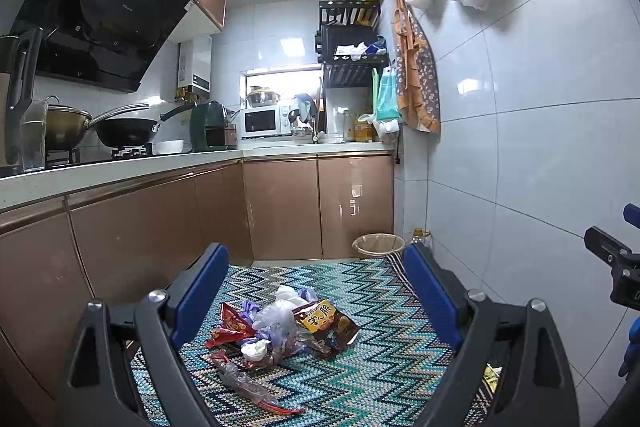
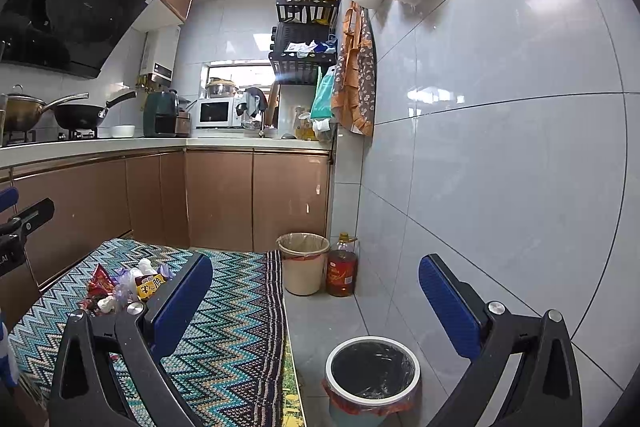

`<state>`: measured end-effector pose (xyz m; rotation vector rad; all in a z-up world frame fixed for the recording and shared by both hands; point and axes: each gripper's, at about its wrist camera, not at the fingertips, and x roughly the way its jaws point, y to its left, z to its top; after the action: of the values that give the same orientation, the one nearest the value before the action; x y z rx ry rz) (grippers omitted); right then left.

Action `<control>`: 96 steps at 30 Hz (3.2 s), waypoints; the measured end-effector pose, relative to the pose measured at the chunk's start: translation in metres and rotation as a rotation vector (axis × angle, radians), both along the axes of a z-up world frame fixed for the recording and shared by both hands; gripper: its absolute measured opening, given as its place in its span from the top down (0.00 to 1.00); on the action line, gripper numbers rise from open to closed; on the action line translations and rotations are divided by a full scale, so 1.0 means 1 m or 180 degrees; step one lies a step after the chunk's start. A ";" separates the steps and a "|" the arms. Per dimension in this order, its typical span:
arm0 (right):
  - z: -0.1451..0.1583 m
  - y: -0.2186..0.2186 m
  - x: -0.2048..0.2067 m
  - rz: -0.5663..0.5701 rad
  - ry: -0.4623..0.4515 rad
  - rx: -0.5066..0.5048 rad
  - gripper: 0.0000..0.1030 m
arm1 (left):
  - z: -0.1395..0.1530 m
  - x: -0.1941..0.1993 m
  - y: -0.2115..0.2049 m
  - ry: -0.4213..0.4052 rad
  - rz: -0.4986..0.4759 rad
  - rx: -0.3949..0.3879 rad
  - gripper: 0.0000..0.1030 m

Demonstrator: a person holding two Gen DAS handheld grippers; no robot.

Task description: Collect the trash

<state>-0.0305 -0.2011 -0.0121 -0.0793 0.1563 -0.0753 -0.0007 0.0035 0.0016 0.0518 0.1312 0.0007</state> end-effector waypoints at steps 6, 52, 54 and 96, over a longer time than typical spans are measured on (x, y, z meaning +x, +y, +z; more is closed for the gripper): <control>-0.001 0.001 0.001 -0.0003 0.0015 -0.0024 0.00 | -0.001 -0.001 -0.003 -0.0004 -0.0021 0.0055 0.13; 0.004 0.001 0.007 0.0059 -0.0015 -0.0017 0.00 | -0.010 0.004 0.003 0.0079 0.0010 0.0152 0.12; 0.007 0.002 0.010 0.0142 -0.0030 0.0029 0.00 | -0.010 0.007 0.005 0.0101 0.0005 0.0132 0.12; -0.158 0.188 0.284 0.2362 0.2126 -0.0507 0.09 | -0.200 0.171 0.158 0.2476 0.0108 -0.1066 0.36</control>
<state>0.2532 -0.0135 -0.1699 -0.3161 0.7773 0.6884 0.1707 0.1612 -0.1989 -0.2895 0.9073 -0.0077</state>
